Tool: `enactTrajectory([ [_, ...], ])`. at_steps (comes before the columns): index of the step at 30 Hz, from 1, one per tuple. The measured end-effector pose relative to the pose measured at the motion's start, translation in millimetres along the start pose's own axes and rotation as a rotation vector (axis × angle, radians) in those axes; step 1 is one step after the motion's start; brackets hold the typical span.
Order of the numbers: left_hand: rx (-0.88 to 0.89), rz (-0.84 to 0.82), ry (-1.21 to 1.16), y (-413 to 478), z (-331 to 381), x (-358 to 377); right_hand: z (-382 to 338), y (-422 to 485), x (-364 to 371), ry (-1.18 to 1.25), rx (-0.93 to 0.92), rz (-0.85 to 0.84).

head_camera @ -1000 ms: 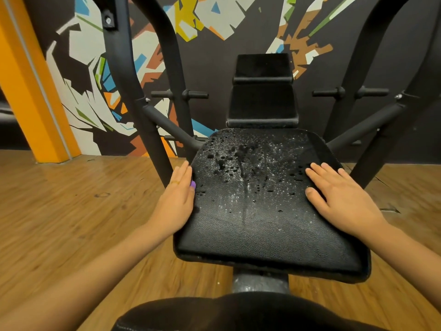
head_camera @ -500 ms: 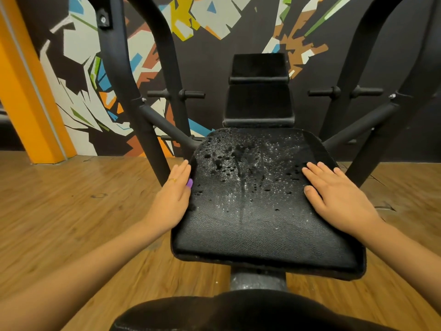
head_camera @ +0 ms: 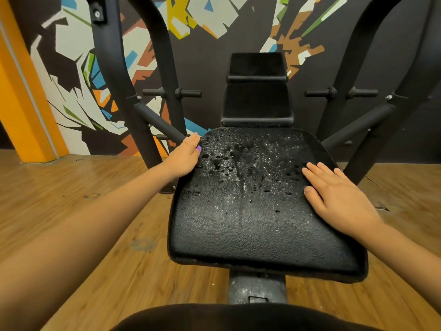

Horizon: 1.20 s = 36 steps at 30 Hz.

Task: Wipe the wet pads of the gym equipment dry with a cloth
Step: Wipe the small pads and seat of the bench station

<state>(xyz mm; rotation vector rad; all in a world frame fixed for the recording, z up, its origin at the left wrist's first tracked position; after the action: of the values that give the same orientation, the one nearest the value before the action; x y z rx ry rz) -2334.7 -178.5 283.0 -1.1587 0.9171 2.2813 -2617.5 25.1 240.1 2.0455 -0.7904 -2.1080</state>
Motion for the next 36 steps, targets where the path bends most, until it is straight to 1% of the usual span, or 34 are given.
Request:
enactTrajectory([
  [6, 0.037, 0.07, -0.034, -25.3, 1.1, 3.2, -0.3, -1.1, -0.2, -0.001, 0.008, 0.002],
  [13, 0.1, 0.064, 0.01, -70.3, -10.5, 12.4, 0.0, 0.3, 0.3, 0.006, 0.009, -0.004],
  [17, 0.075, 0.08, 0.039, -46.4, -11.8, 10.7, -0.5, 0.6, -0.1, 0.005, 0.008, 0.001],
  [21, 0.1, 0.025, 0.07, -3.6, -7.6, 7.7, 0.5, 0.4, 0.2, 0.006, 0.015, -0.009],
  [23, 0.085, -0.001, 0.052, 17.7, -10.7, 4.3, 1.3, 0.9, 1.3, -0.004, 0.012, -0.019],
  [27, 0.06, -0.001, -0.012, 39.8, -14.8, 0.5, 1.1, -0.2, 0.4, 0.01, 0.025, -0.008],
  [29, 0.058, 0.005, -0.037, 39.2, -16.0, 0.5, -0.1, -0.2, -0.2, 0.005, 0.024, -0.016],
  [33, 0.084, -0.035, -0.017, 19.6, -19.5, 2.8, 0.6, -0.2, -0.7, 0.009, 0.024, -0.023],
  [36, 0.101, -0.002, -0.045, -5.1, -18.0, 2.9, 0.8, -1.3, 0.1, 0.016, 0.023, -0.023],
])
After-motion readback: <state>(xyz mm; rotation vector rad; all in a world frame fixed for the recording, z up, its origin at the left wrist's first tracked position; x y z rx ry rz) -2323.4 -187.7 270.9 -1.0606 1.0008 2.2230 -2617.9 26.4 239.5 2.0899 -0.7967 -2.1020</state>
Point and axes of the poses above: each hand's wrist, its own y-axis towards the middle knuckle, its own x-axis out of the palm, z = x × y, the point moved 7 cm from there along y, towards the middle knuckle, and after that the axes turned 12 degrees about x, right-handed, at the moved point
